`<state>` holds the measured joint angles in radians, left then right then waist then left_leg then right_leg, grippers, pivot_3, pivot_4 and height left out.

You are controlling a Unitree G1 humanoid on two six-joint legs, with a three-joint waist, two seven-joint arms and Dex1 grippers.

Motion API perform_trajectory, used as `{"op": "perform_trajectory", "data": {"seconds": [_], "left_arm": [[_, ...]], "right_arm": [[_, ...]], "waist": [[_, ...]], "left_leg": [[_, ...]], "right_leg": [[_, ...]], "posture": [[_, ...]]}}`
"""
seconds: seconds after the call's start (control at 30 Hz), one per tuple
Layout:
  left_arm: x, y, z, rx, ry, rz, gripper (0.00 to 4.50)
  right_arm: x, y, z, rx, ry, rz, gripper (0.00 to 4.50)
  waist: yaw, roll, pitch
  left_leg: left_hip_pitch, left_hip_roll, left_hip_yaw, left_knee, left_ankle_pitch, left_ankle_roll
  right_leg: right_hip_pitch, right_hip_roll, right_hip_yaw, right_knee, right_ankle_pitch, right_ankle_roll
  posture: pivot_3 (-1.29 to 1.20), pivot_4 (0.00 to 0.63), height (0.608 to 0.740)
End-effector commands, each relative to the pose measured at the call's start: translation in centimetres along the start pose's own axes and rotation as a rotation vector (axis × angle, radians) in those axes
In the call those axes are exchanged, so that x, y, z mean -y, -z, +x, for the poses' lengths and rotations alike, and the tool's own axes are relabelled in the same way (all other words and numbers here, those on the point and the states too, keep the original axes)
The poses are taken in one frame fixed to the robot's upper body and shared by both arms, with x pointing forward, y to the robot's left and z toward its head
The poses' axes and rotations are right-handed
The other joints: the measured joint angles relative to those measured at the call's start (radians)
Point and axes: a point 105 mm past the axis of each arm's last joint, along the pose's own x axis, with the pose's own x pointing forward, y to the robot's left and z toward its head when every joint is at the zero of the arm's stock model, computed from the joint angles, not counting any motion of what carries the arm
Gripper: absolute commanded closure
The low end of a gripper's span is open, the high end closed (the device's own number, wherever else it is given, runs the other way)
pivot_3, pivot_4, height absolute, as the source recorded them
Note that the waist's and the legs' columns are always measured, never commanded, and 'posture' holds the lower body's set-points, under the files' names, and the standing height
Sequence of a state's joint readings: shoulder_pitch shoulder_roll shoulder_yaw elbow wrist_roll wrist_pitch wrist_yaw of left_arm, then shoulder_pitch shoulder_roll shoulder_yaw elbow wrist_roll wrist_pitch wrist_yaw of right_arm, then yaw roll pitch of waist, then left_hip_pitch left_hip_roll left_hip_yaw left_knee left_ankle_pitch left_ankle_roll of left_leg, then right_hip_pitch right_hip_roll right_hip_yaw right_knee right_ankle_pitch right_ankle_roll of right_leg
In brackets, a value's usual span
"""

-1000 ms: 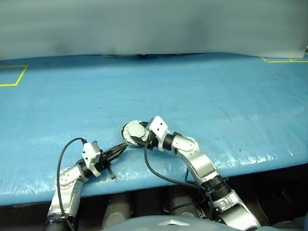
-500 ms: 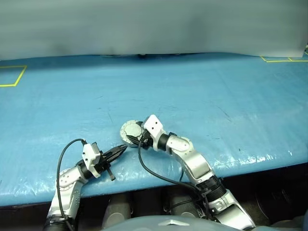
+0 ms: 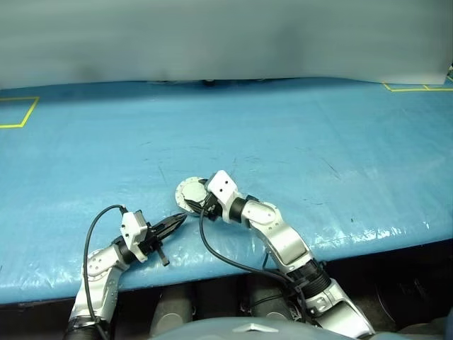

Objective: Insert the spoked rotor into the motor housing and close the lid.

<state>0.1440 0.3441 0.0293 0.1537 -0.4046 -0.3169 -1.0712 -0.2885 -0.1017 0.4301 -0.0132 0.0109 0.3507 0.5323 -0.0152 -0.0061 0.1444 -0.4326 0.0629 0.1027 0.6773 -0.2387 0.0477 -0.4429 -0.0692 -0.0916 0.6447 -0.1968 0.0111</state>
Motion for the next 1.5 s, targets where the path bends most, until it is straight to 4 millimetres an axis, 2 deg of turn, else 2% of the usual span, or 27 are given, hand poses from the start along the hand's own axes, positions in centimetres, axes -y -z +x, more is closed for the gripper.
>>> {"op": "perform_trajectory", "data": {"seconds": [0.03, 0.4, 0.53, 0.8, 1.13, 1.3, 1.47, 1.5], "left_arm": [[-0.3, -0.5, -0.2, 0.018, -0.006, 0.008, 4.50], [-0.4, -0.5, -0.1, 0.016, -0.011, 0.010, 4.50], [-1.5, -1.3, 0.0, 0.057, -0.087, -0.005, 4.50], [-3.8, -2.7, 0.1, 0.122, -0.220, 0.001, 4.50], [-3.6, -0.2, 2.2, -0.044, -0.150, 0.017, 4.50], [-3.4, 1.2, 1.7, -0.122, -0.146, 0.023, 4.50], [-3.3, 1.4, 1.3, -0.139, -0.145, 0.027, 4.50], [-3.3, 1.4, 1.3, -0.136, -0.147, 0.028, 4.50]], "right_arm": [[0.4, 0.3, -0.3, -0.015, -0.001, 0.005, 1.52], [0.2, 1.2, 0.0, -0.042, -0.016, -0.015, 1.52], [0.3, 2.1, 0.0, -0.071, -0.008, -0.022, 1.52], [0.5, 2.1, -0.1, -0.073, -0.003, -0.024, 1.52], [0.2, 1.9, -0.1, -0.065, -0.011, -0.027, 1.52], [0.6, 1.7, -0.4, -0.053, 0.011, -0.012, 1.52], [0.8, 1.7, -0.6, -0.042, 0.019, 0.015, 1.52], [0.9, 1.6, -0.6, -0.035, 0.023, 0.021, 1.17]], "waist": [[0.000, 0.000, 0.000], [0.002, 0.000, 0.000], [0.001, 0.000, 0.000], [0.002, 0.000, 0.000], [0.001, 0.000, 0.000], [0.004, 0.001, -0.002], [0.005, 0.002, -0.003], [0.005, 0.002, -0.003]], "left_leg": [[0.000, 0.000, 0.000, 0.000, 0.000, 0.000], [0.000, 0.000, 0.000, 0.000, 0.000, 0.000], [0.000, 0.000, 0.000, 0.000, 0.000, 0.000], [0.001, 0.000, 0.000, 0.000, 0.000, 0.000], [0.001, 0.000, 0.000, 0.000, 0.000, 0.000], [0.002, 0.000, 0.000, 0.000, 0.000, 0.000], [0.002, 0.000, 0.000, 0.000, 0.000, 0.000], [0.002, 0.000, 0.000, 0.000, 0.000, 0.000]], "right_leg": [[0.000, 0.000, 0.000, 0.000, 0.000, 0.000], [0.000, 0.000, -0.001, 0.000, 0.000, 0.000], [0.000, 0.000, -0.001, 0.000, 0.000, 0.000], [0.001, -0.001, -0.001, 0.000, 0.000, 0.000], [0.002, 0.004, -0.001, 0.000, 0.000, 0.000], [0.002, 0.003, -0.001, 0.000, 0.000, 0.000], [0.003, -0.002, -0.002, 0.000, 0.000, 0.000], [0.003, -0.002, -0.002, 0.000, 0.000, 0.000]], "posture": [[0.00, 0.150, 0.740], [0.00, 0.150, 0.740], [0.00, 0.150, 0.740], [0.00, 0.150, 0.740], [0.00, 0.150, 0.740], [0.00, 0.150, 0.740], [0.00, 0.150, 0.740], [0.00, 0.150, 0.740]]}}
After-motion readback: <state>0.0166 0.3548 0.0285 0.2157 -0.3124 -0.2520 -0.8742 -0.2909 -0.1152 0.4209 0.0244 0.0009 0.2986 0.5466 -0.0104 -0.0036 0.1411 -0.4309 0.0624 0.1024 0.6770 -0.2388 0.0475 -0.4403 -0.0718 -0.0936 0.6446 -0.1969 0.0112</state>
